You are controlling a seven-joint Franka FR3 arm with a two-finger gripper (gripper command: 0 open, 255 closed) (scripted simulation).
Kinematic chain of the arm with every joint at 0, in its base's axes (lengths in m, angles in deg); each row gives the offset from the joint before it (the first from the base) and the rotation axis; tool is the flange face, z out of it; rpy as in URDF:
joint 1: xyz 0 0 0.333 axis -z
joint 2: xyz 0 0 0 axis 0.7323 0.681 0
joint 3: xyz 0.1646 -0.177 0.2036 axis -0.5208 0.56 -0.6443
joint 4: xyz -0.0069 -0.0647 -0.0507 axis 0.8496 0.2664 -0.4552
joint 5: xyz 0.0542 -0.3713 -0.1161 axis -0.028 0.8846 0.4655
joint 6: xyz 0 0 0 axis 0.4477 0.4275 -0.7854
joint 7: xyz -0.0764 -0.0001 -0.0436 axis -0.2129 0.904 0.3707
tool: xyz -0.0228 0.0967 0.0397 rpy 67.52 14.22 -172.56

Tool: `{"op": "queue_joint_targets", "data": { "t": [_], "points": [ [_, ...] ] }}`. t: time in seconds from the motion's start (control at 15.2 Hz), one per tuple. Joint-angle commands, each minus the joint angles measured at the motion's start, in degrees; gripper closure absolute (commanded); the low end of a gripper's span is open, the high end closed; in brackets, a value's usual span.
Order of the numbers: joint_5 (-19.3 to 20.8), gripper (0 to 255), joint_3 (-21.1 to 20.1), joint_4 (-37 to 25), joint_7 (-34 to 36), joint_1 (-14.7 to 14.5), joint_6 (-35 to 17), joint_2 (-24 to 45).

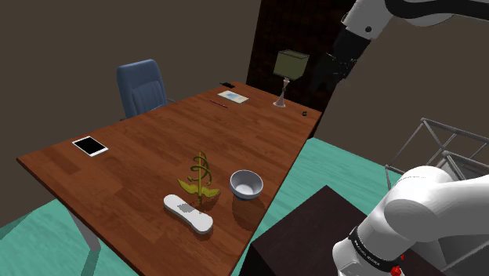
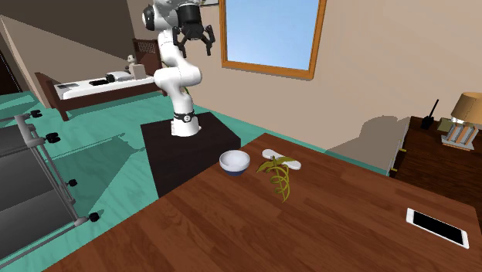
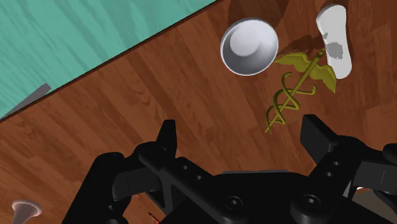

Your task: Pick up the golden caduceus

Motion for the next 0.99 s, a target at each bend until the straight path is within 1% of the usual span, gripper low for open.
{"op": "queue_joint_targets", "data": {
  "t": [0.0,0.46,0.92],
  "points": [
    [0.0,0,0.0,0.0,0.0,0.0,0.0,0.0],
    [-3.0,0,-2.0,5.4,2.0,-1.3,-12.1,8.1],
    [-6.1,0,-4.0,7.2,3.5,-2.9,-24.2,19.5]
  ]
}}
